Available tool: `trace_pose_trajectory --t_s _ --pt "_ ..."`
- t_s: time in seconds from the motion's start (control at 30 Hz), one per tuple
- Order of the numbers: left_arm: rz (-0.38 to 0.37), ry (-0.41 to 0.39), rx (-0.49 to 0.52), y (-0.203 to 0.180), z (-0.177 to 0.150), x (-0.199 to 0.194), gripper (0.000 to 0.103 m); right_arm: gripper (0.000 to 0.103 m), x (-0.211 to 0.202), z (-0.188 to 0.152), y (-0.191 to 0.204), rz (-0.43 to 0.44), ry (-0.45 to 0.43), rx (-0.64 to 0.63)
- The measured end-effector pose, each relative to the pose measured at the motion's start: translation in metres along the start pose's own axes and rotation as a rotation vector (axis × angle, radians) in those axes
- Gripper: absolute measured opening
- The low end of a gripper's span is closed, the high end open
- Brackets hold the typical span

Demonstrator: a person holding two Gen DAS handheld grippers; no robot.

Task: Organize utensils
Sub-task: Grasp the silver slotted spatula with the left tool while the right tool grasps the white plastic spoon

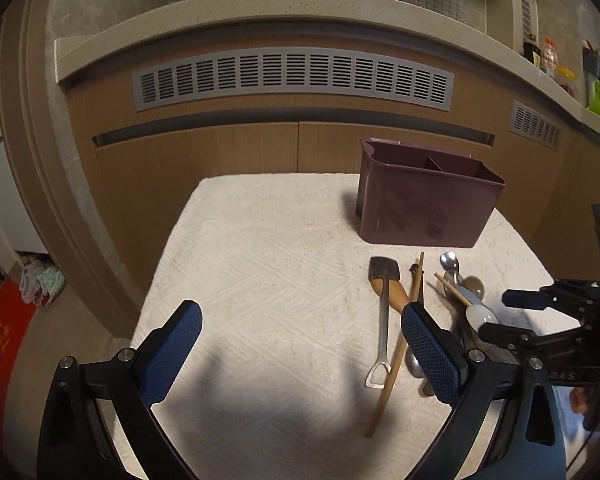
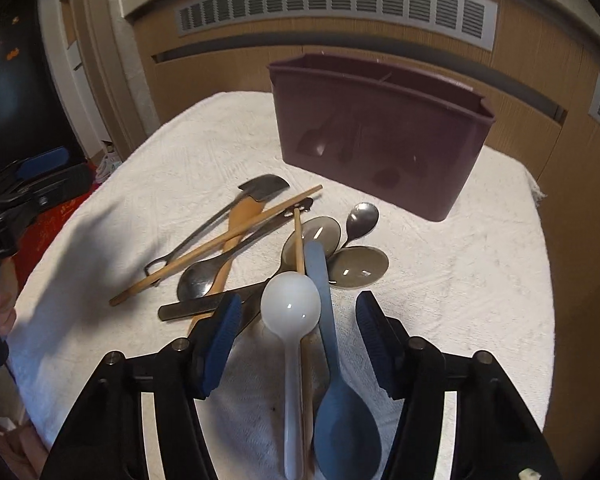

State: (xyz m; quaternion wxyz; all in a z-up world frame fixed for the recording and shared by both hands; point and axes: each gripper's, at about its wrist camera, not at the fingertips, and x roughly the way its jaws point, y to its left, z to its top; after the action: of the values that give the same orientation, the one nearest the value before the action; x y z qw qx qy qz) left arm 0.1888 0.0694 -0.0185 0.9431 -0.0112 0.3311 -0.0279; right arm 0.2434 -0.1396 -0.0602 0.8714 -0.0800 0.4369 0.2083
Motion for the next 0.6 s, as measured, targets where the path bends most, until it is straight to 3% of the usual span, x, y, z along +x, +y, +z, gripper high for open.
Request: trace_pose_trajectory --t_s 0.2,0.23,0.27,0.33,0.5,0.6 --pt "-0.017 0.042 -0.015 0.004 -0.004 0.009 0.099 0.033 0.011 0.004 0.006 -0.013 0.045 -0.011" --pt "-0.024 0.047 -0.015 0.003 -0.004 0.010 0.099 0.017 0.011 0.005 0.006 -0.019 0.045 -0.012" --pt "-0.036 0.052 -0.012 0.002 -0.003 0.010 0.099 0.011 0.008 0.006 0.006 -0.027 0.042 -0.013" --pt "-0.066 0.063 -0.002 -0.002 -0.001 0.012 0.099 0.010 -0.001 0.007 0.002 -0.049 0.015 -0.014" --pt "-0.193 0.159 0.011 -0.019 0.011 0.036 0.068 0.009 -0.020 0.005 -0.016 -0.024 -0.016 0.026" --pt "-0.278 0.226 0.049 -0.036 0.022 0.055 0.058 0.009 -0.027 -0.001 -0.025 0.005 -0.029 0.050"
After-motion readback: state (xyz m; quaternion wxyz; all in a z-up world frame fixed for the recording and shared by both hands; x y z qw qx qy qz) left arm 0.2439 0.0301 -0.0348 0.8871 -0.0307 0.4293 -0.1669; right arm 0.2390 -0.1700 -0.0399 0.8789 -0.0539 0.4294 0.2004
